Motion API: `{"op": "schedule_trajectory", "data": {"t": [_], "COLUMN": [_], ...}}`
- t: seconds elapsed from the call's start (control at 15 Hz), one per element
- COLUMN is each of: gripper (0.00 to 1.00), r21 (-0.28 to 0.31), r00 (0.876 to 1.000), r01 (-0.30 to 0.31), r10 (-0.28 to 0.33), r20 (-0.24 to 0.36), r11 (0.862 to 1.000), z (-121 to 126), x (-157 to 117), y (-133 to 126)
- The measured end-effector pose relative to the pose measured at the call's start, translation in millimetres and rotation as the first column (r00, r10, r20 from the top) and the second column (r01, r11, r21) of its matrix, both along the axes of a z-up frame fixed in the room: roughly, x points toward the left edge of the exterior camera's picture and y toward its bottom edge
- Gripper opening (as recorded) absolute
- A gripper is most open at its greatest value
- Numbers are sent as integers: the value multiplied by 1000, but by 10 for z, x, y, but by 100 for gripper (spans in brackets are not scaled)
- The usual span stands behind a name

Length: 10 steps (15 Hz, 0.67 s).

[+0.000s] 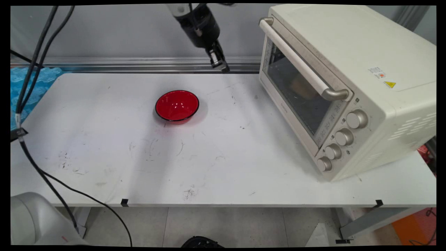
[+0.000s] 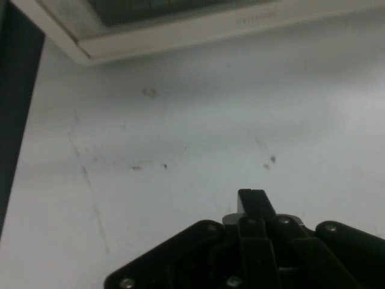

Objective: Open the oven

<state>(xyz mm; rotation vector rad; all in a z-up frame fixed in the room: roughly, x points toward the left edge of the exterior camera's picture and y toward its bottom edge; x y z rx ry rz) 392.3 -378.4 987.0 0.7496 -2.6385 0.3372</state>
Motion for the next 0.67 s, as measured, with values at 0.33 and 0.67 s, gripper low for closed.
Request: {"op": "schedule_trajectory", "data": {"t": [0.33,0.67], "gripper": [0,0], "r21": [-13,-19], "r00": [1000,998], "r01": [8,-39], "r10": [-9,38], "r20": [-9,-44], "r11": [1000,999], "z": [254,493], "x": [-177,-347], "y": [-103,-98]}}
